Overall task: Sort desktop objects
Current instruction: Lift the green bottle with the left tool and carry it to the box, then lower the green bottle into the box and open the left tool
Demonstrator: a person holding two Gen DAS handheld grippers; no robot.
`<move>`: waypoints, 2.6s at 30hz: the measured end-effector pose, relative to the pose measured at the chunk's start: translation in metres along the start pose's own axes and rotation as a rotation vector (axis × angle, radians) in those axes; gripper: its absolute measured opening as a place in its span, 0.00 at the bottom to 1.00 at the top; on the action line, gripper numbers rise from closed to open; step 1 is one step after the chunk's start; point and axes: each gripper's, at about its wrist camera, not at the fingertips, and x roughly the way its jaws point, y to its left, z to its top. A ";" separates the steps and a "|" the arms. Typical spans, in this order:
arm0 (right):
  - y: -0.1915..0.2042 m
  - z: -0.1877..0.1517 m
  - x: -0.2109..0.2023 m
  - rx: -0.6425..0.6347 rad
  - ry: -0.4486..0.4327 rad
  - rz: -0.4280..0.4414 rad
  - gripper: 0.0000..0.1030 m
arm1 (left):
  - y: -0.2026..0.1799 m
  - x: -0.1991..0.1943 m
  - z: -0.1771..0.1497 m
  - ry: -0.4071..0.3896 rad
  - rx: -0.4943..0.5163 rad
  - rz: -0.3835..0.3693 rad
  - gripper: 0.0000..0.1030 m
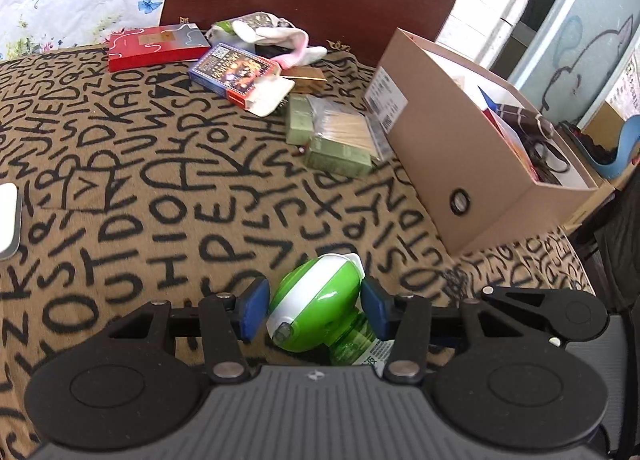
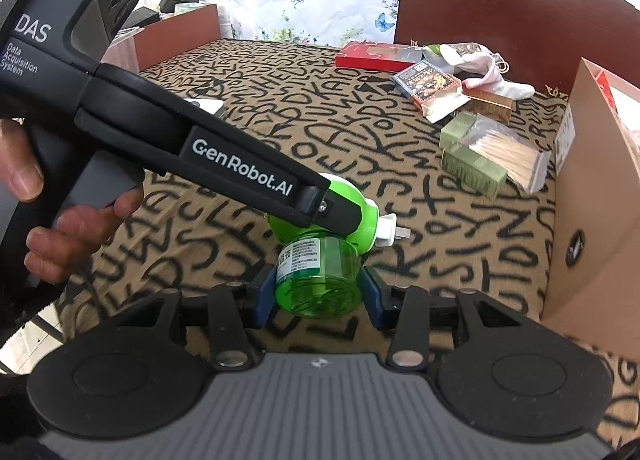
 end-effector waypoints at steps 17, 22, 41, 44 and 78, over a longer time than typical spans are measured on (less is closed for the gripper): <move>0.004 -0.006 0.005 0.020 0.015 -0.008 0.47 | -0.004 0.001 -0.003 0.020 0.040 0.004 0.52; 0.002 -0.006 0.013 0.030 0.023 0.000 0.44 | -0.006 0.002 -0.005 0.022 0.061 0.009 0.53; -0.026 0.030 -0.049 -0.022 -0.161 -0.098 0.44 | -0.065 -0.040 0.046 -0.177 0.174 -0.038 0.53; -0.038 0.036 -0.063 -0.021 -0.197 -0.134 0.44 | -0.081 -0.042 0.060 -0.208 0.207 -0.058 0.53; -0.208 0.074 -0.049 0.174 -0.209 -0.298 0.43 | -0.156 0.090 0.173 -0.187 0.322 -0.194 0.54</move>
